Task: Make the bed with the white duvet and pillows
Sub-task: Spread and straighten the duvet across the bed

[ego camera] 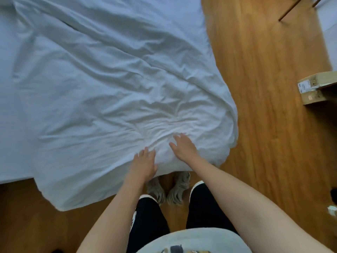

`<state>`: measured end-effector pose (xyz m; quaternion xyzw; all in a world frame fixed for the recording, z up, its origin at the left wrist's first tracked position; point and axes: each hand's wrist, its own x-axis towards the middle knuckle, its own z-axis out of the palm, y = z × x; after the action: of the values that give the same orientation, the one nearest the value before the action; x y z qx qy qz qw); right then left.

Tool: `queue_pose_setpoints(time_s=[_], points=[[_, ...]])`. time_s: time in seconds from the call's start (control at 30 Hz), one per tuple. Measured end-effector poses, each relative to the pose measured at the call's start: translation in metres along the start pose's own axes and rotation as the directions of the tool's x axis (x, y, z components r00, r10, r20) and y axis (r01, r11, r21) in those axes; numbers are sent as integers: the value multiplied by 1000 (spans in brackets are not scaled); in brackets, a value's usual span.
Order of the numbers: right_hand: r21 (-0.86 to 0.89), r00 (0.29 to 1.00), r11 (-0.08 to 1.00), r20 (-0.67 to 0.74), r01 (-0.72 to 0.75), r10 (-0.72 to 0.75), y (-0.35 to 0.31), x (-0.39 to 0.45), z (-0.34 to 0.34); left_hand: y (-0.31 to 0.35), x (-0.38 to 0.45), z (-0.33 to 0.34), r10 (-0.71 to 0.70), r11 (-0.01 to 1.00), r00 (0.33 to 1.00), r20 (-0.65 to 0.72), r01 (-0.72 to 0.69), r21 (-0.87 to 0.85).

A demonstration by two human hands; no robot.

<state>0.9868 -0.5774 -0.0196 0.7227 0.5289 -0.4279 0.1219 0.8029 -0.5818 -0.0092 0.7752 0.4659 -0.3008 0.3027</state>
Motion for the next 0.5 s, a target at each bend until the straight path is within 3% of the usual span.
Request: queue_pose_setpoints(time_s=[0.1,0.27,0.5], points=[[49,994,994,43,-98,96,-4,-66,-21,21,-49,-29,10,999,999,-50,-8,37],[110,997,992,-40,-66,71,6,-141,-68,73,-105,-79,51,999,993,-109,-49,18],[237,989,970,-123,-55,86,95,-175,-146,173,-99,-125,48,999,993,-109,-48,-1]])
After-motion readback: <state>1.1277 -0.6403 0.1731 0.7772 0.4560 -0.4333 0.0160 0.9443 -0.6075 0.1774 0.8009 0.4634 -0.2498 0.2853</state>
